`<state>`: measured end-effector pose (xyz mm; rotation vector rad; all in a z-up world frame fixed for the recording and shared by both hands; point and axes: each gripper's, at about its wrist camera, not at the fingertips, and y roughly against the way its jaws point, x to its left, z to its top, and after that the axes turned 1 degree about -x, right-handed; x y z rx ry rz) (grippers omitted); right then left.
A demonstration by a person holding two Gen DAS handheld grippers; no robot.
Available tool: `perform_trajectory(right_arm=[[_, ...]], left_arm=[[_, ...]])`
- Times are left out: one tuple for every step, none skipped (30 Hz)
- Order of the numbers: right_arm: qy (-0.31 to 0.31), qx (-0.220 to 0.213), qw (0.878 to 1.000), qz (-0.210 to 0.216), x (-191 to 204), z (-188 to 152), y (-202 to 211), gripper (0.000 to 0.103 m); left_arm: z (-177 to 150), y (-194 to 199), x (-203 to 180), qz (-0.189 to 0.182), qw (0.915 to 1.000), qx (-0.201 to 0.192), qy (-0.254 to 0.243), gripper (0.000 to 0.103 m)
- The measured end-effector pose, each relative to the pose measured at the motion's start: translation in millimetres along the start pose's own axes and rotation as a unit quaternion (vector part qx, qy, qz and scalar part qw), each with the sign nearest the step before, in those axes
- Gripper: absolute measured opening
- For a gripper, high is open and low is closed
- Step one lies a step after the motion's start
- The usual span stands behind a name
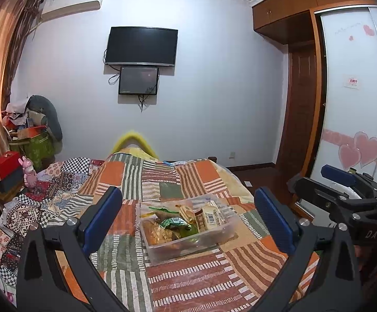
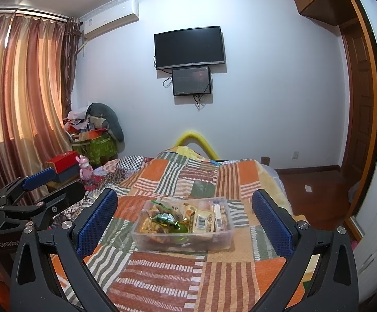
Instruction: Organize snacks
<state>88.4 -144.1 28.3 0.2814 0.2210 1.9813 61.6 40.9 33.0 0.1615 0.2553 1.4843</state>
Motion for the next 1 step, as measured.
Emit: perform_trajectory(right_arm=[[0.000, 0.001, 1.000, 0.000, 0.0, -0.7, -0.5, 0.103]], left_arm=[[-0.5, -0.8, 1.2, 0.001, 1.0000, 0.002, 0.001, 0.103]])
